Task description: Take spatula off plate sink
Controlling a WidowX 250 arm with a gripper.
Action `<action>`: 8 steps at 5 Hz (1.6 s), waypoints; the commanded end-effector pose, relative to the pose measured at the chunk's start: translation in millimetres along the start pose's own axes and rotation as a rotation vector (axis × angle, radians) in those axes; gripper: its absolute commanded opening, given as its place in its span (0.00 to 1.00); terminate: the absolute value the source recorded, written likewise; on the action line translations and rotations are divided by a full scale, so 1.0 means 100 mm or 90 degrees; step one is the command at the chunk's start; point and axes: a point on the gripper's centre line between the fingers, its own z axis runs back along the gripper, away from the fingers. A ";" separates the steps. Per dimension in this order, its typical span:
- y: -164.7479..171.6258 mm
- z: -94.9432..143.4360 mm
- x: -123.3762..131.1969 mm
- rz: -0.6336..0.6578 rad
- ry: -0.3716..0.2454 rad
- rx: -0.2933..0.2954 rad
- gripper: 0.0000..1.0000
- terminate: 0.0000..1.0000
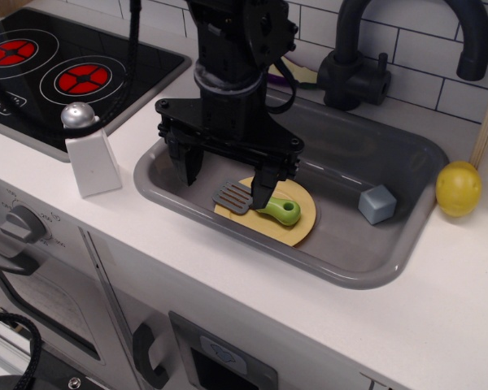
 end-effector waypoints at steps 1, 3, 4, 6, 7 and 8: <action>0.00 0.00 0.00 0.000 0.000 0.000 1.00 0.00; -0.09 -0.12 0.13 -0.272 -0.005 0.021 1.00 0.00; -0.10 -0.20 0.25 -0.431 -0.016 0.003 1.00 0.00; -0.18 -0.48 0.40 -0.723 -0.039 -0.052 1.00 0.00; -0.21 -0.57 0.45 -0.842 -0.060 -0.105 1.00 0.00; -0.22 -0.66 0.50 -0.861 -0.101 -0.118 1.00 0.00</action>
